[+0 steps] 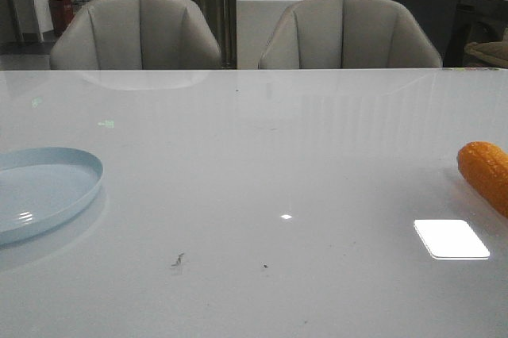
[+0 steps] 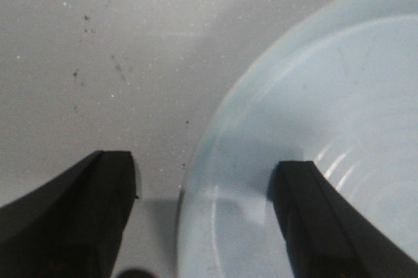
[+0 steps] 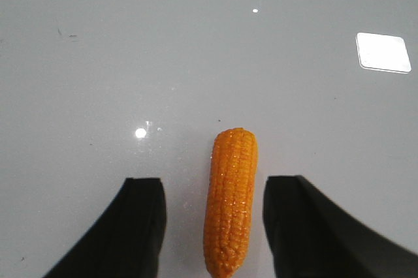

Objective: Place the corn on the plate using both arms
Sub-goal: 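Grip the rim of the pale blue plate with the left gripper, then lift the plate and carry it toward the table center with left gripper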

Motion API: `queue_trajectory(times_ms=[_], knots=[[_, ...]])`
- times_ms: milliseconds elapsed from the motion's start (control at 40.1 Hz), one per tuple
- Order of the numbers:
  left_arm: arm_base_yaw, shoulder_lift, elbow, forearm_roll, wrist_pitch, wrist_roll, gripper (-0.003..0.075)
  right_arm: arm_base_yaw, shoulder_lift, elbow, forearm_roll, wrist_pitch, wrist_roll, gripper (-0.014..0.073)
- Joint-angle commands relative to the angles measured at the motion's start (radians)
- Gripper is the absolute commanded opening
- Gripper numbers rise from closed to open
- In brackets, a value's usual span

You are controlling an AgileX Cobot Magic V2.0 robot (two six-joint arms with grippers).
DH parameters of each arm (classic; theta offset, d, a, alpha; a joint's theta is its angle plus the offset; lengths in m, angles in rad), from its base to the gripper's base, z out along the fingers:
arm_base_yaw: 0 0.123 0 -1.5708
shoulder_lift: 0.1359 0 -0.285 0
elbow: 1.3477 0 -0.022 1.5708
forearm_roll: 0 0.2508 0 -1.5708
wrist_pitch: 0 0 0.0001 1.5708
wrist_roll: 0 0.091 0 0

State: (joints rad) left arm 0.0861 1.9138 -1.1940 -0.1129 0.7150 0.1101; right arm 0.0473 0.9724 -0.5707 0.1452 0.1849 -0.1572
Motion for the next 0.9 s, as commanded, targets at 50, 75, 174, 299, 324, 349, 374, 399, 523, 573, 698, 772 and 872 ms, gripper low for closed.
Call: queue_trajectory(times_ms=[50, 75, 174, 299, 324, 349, 374, 399, 523, 573, 698, 772, 872], knots=[[0.002, -0.041, -0.028, -0.012, -0.007, -0.005, 0.0435, -0.001, -0.009, -0.036, -0.008, -0.067, 0.0, 0.0456], [0.002, -0.041, -0.028, -0.012, -0.007, -0.005, 0.0405, -0.001, -0.009, -0.036, -0.008, -0.067, 0.0, 0.0456], [0.002, -0.041, -0.028, -0.012, 0.002, -0.005, 0.0232, -0.001, -0.009, -0.036, -0.008, -0.067, 0.0, 0.0456], [0.002, -0.041, -0.028, -0.012, 0.023, -0.005, 0.0108, -0.001, -0.009, -0.036, -0.008, -0.066, 0.0, 0.0456], [0.002, -0.041, -0.028, -0.012, 0.025, -0.003, 0.011, -0.001, -0.009, -0.036, -0.008, -0.066, 0.0, 0.0456], [0.002, -0.041, -0.028, -0.012, 0.028, -0.003, 0.0108, -0.001, -0.009, -0.036, -0.007, -0.066, 0.0, 0.0456], [0.002, -0.041, -0.028, -0.012, 0.031, -0.003, 0.0106, -0.001, -0.009, -0.036, -0.007, -0.066, 0.0, 0.0456], [0.002, -0.041, -0.028, -0.012, 0.031, -0.003, 0.0102, -0.001, -0.009, -0.036, -0.005, -0.066, 0.0, 0.0456], [0.002, -0.041, -0.05, -0.016, 0.064, -0.003, 0.0093, -0.001, -0.009, -0.036, 0.002, -0.065, 0.0, 0.0456], [0.002, -0.041, -0.073, -0.021, 0.086, -0.001, 0.0093, -0.001, -0.009, -0.036, 0.002, -0.065, 0.0, 0.0456], [0.002, -0.051, -0.151, -0.069, 0.136, 0.03, 0.0093, -0.001, -0.009, -0.036, 0.002, -0.065, 0.0, 0.0456], [0.0, -0.053, -0.211, -0.098, 0.167, 0.036, 0.0093, -0.001, -0.009, -0.036, 0.002, -0.063, 0.0, 0.0456], [0.0, -0.056, -0.288, -0.174, 0.218, 0.069, 0.0093, -0.001, -0.009, -0.036, 0.002, -0.063, 0.0, 0.0456]])
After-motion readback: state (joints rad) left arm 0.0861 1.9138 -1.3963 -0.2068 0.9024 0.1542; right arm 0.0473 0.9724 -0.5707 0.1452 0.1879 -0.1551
